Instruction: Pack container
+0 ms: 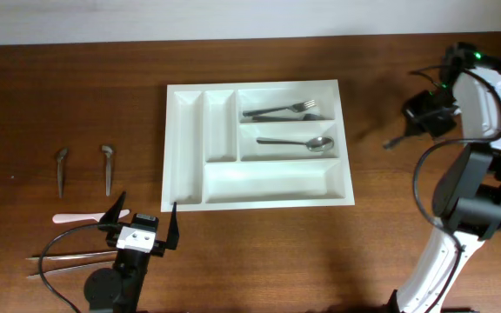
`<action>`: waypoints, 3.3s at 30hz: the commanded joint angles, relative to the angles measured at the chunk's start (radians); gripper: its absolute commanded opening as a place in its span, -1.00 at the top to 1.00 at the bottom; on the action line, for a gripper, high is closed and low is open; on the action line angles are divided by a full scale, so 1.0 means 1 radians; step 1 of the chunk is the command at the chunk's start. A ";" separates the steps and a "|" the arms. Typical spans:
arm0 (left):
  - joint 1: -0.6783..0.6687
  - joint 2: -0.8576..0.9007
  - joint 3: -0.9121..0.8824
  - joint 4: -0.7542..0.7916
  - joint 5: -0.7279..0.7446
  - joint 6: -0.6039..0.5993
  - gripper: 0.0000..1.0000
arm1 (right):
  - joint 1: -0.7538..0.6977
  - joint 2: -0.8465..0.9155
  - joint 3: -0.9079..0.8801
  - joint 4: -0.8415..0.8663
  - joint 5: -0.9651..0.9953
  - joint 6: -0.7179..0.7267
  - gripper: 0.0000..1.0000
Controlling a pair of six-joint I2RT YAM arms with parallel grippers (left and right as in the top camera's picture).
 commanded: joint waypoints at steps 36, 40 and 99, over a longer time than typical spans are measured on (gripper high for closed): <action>0.006 -0.004 -0.006 0.000 0.014 0.009 -0.98 | 0.593 -0.075 0.023 0.054 -0.076 0.834 0.38; 0.006 -0.004 -0.006 0.000 0.014 0.009 -0.98 | 0.587 -0.075 0.023 0.053 -0.040 0.822 0.01; 0.006 -0.004 -0.006 0.000 0.014 0.009 -0.98 | -0.367 -0.587 -0.521 0.263 0.190 -0.653 -0.98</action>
